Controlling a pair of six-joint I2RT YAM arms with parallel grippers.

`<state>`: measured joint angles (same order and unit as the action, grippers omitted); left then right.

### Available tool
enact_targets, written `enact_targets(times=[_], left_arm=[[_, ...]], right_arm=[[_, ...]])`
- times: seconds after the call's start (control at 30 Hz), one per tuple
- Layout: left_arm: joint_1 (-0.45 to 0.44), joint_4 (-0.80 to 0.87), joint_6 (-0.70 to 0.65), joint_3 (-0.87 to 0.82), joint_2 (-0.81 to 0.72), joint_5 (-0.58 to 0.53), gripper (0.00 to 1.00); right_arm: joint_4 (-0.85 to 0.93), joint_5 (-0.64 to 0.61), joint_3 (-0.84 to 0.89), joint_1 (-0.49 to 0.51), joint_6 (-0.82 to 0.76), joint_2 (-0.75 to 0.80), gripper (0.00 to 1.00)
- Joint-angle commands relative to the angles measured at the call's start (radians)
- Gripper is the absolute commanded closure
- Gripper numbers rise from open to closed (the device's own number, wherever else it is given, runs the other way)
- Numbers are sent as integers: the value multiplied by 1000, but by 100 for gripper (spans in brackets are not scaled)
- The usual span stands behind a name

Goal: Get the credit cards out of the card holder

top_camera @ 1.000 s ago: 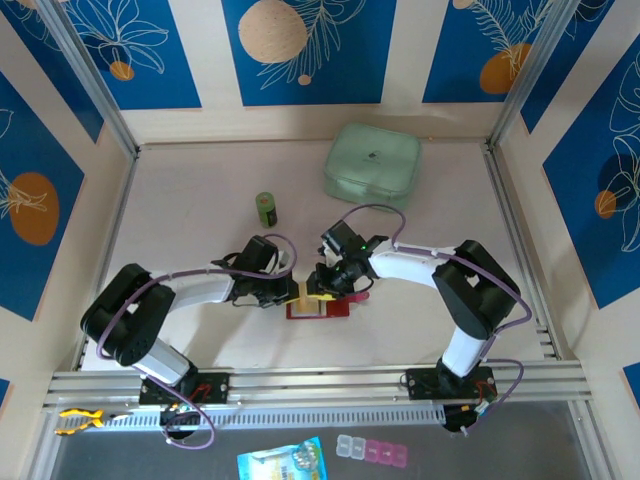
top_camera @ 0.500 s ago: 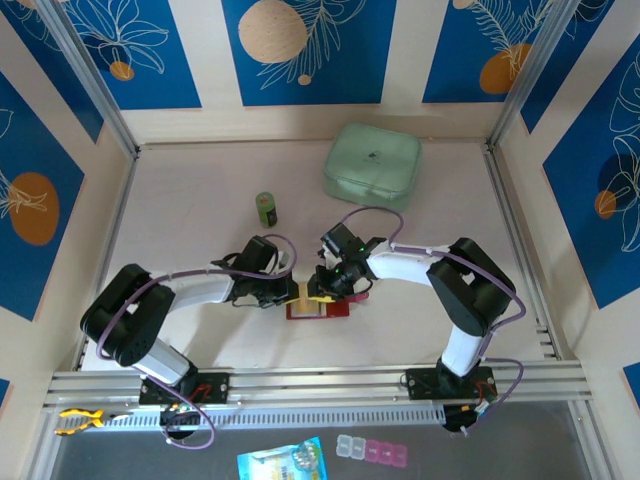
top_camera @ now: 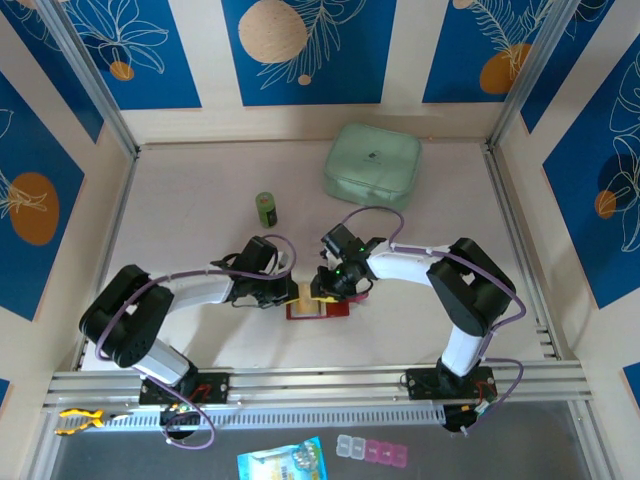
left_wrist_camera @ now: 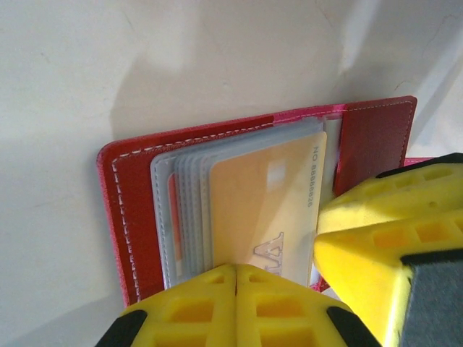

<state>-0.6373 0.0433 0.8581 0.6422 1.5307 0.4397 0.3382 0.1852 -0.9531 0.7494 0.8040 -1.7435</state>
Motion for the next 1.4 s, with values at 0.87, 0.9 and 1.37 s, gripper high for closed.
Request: enact_targets(times=[0.87,0.9,1.37], left_arm=[[-9,91,-23,-3,-6,-42,95],[-10,93,-24,-1,-5,-44,95],[-9,109,-27,8,-5,-51,96]], right_arm=[[-117,88,78,-10,8,75,72],[-117,94,76,-10,6,68,72],[-133,117,65,-10,-2,26,75]])
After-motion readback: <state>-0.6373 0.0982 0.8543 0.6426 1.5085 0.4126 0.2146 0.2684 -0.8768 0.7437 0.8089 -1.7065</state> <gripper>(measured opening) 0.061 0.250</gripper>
